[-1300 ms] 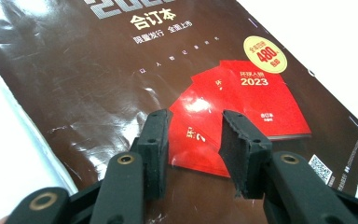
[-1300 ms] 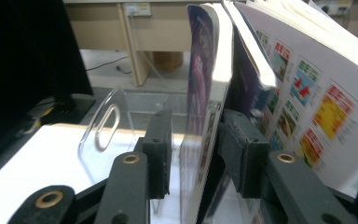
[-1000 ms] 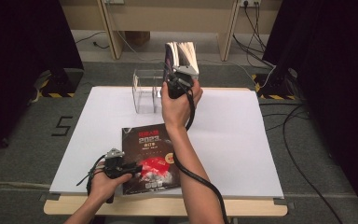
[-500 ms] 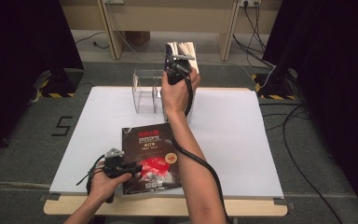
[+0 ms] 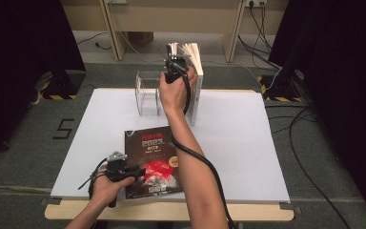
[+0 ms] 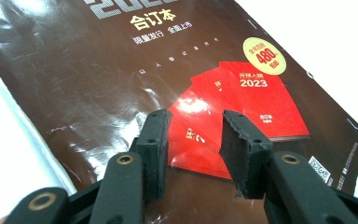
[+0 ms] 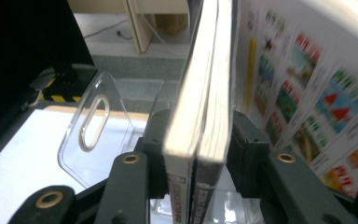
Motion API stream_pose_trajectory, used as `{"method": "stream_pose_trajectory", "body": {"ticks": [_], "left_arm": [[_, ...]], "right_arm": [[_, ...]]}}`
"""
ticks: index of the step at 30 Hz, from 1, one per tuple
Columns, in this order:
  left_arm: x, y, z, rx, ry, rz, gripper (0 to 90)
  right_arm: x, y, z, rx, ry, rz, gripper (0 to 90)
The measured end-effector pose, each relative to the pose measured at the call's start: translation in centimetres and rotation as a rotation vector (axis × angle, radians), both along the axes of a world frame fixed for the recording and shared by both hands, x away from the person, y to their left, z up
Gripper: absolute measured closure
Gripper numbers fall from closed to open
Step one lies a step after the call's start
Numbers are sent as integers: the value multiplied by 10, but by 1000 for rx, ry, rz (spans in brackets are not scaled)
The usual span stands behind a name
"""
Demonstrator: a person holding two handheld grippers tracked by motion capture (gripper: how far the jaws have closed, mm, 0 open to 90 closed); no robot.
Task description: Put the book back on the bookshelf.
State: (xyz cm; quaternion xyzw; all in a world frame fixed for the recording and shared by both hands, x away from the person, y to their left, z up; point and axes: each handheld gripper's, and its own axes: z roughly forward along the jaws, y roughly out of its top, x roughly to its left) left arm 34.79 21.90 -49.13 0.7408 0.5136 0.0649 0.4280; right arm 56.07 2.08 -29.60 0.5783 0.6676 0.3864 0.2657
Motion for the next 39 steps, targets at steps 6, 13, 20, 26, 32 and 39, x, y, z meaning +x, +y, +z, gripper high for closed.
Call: {"method": "stream_pose_trajectory", "body": {"ticks": [6, 13, 20, 26, 32, 39], "left_arm": [[1, 0, 0, -2, 1, -2, 608], [0, 0, 0, 1, 4, -4, 607], [0, 0, 0, -2, -1, -2, 607], [1, 1, 0, -7, 2, -5, 610], [1, 2, -1, -9, 3, -14, 610], [0, 2, -1, -4, -2, -11, 608]], "right_arm": [[7, -1, -2, 7, 28, 0, 664], [16, 3, 3, -16, 70, -7, 704], [16, -2, 2, -17, 60, -45, 766], [13, -4, -3, 3, -25, -73, 768], [4, 0, -10, -9, -100, -97, 768], [0, 3, -16, -50, -132, -120, 750]]}}
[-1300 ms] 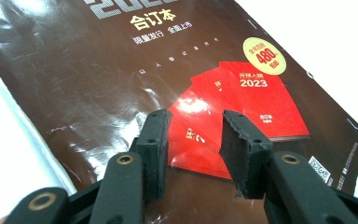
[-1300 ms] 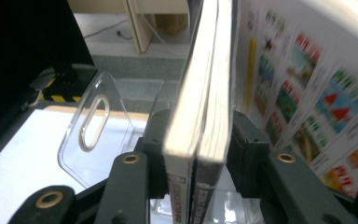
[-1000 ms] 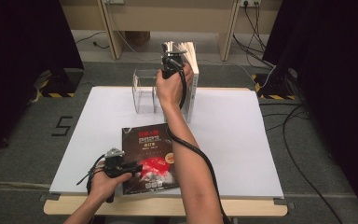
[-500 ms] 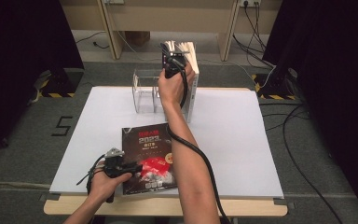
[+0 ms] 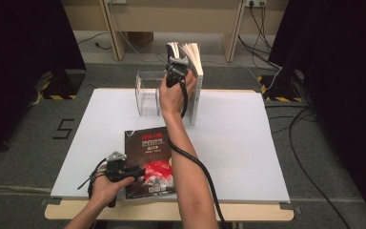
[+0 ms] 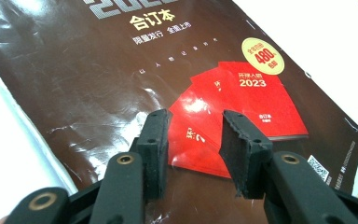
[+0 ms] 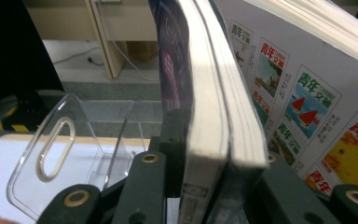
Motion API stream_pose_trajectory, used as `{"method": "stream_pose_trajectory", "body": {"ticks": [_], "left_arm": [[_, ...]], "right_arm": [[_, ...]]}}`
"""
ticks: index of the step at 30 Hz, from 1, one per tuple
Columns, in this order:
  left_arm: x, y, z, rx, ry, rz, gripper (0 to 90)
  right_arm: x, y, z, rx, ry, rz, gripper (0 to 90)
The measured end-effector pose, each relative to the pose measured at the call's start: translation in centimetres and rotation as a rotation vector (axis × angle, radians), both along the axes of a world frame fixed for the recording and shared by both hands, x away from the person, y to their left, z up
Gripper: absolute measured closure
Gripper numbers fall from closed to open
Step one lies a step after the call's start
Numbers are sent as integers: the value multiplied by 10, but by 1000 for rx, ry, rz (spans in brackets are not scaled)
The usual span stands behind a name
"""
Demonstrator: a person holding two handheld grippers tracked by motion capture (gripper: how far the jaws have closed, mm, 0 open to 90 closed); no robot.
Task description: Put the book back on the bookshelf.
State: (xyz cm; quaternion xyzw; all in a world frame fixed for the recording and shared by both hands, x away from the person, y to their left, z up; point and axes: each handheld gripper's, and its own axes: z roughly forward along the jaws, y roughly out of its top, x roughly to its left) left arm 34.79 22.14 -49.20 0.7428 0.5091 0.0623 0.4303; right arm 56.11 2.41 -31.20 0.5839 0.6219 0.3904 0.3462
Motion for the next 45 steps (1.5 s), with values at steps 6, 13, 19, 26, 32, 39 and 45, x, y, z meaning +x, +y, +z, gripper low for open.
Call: {"method": "stream_pose_trajectory", "body": {"ticks": [6, 13, 19, 26, 32, 39, 45], "left_arm": [[0, -1, 0, 1, -2, 2, 608], [0, 0, 0, 6, -4, 17, 602], [-1, 1, 2, 8, -12, 24, 589], [0, 3, 5, 8, -23, 36, 571], [1, 5, 7, 7, -25, 41, 563], [1, 8, 9, 9, -36, 63, 559], [2, 9, 9, 9, -39, 72, 561]], "right_arm": [[-4, -9, 5, 33, 25, 44, 644], [-15, -17, 7, 43, 35, 98, 594], [-24, -21, 6, 58, 43, 126, 584], [-34, -25, 6, 94, 47, 161, 577], [-41, -27, 5, 91, 56, 179, 576], [-51, -33, 7, 105, 48, 206, 572], [-60, -42, 7, 121, 55, 229, 567]]}}
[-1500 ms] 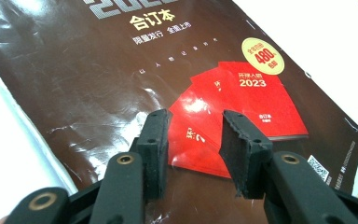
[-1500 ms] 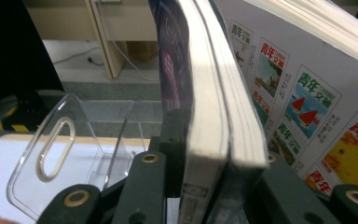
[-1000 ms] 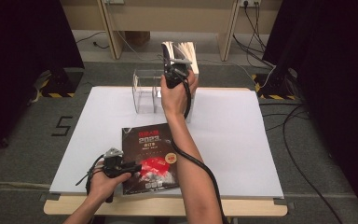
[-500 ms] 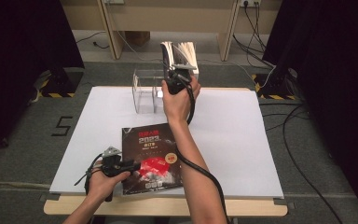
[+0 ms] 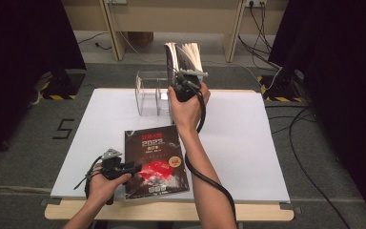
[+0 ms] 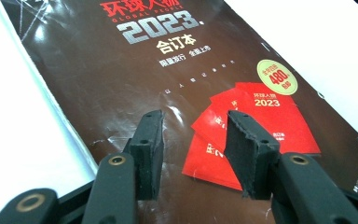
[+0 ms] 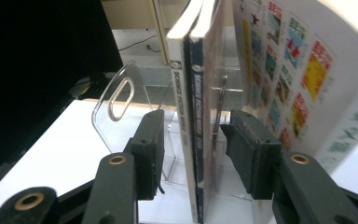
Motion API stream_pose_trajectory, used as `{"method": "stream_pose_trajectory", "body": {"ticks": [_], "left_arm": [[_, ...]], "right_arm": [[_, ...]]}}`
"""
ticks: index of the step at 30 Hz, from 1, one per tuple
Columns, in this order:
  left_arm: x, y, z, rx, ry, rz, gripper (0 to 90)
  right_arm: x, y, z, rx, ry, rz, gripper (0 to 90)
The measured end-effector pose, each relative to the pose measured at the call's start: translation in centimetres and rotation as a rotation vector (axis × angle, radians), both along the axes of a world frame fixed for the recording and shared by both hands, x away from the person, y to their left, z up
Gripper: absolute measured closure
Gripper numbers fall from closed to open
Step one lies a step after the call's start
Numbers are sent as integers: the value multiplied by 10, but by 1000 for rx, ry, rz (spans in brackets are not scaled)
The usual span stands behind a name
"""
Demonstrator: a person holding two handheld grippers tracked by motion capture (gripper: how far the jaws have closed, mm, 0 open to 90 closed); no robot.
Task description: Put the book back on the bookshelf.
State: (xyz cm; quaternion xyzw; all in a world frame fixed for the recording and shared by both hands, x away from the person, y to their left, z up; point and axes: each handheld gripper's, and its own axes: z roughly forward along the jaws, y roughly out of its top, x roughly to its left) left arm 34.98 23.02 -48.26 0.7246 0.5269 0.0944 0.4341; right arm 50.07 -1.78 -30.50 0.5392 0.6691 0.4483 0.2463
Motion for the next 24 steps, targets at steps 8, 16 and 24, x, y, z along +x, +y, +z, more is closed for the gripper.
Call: {"method": "stream_pose_trajectory", "body": {"ticks": [8, 16, 24], "left_arm": [[3, 6, 2, 6, 1, 31, 597], [6, 14, 3, 9, 11, 64, 675], [18, 28, 4, 28, 8, 130, 819]], "right_arm": [[-12, -17, -8, -7, 26, 32, 559], [-25, -32, -32, -54, 121, 37, 560], [-31, -52, -74, -109, 252, 36, 560]]}}
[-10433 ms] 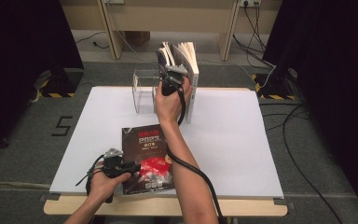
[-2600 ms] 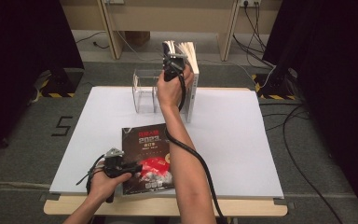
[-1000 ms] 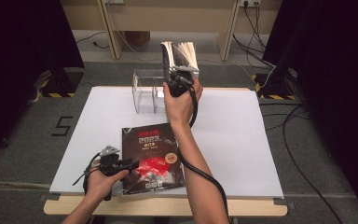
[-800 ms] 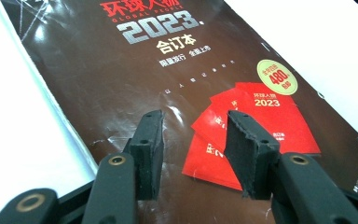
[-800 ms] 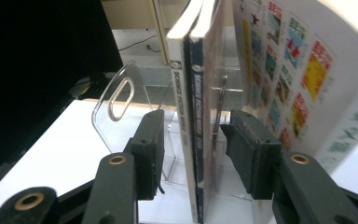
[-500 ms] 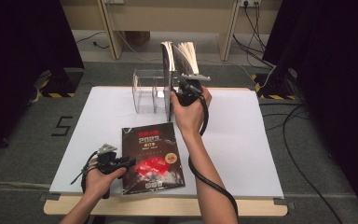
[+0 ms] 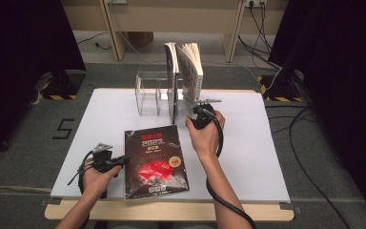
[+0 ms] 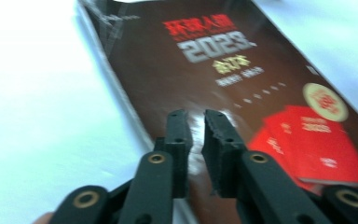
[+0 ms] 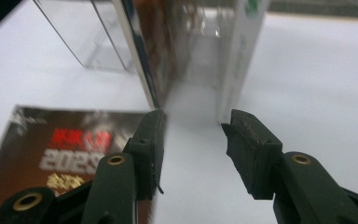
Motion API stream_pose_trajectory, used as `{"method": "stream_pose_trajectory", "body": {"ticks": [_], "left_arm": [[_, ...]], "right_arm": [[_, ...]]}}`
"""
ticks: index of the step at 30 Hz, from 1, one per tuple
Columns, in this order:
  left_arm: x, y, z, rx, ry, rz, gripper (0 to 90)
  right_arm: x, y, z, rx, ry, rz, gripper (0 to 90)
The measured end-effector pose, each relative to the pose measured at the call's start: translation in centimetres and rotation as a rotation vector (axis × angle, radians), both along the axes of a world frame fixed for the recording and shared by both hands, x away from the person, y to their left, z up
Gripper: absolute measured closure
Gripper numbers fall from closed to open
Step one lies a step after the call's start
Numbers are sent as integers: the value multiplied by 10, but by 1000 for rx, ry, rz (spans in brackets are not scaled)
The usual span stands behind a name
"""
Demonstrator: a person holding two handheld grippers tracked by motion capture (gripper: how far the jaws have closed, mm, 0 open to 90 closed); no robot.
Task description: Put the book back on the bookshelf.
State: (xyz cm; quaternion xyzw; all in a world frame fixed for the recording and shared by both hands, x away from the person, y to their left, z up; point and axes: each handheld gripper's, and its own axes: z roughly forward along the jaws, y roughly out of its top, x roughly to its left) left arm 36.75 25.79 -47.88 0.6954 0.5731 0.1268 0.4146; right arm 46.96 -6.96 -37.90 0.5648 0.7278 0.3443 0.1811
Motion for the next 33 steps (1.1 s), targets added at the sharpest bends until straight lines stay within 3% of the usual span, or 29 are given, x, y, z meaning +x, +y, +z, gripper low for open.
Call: {"method": "stream_pose_trajectory", "body": {"ticks": [6, 11, 17, 24, 27, 32, 33], "left_arm": [[18, 8, -1, 70, -19, 58, 887], [44, 13, -4, 109, -25, 124, 892], [75, 16, -8, 146, -40, 168, 891], [101, 17, -14, 190, -55, 194, 886], [110, 19, -17, 184, -49, 194, 883], [120, 16, -18, 179, -48, 168, 889], [122, 13, -18, 193, -54, 151, 891]], "right_arm": [[-6, -11, -27, -19, 72, -4, 560], [-11, -14, -41, -22, 107, -1, 560], [-15, -14, -56, -19, 147, 11, 560], [-17, -11, -64, -22, 168, 20, 559], [-18, -11, -66, -22, 164, 25, 558], [-18, -15, -69, -21, 166, 15, 555], [-18, -15, -69, -19, 169, 14, 555]]}}
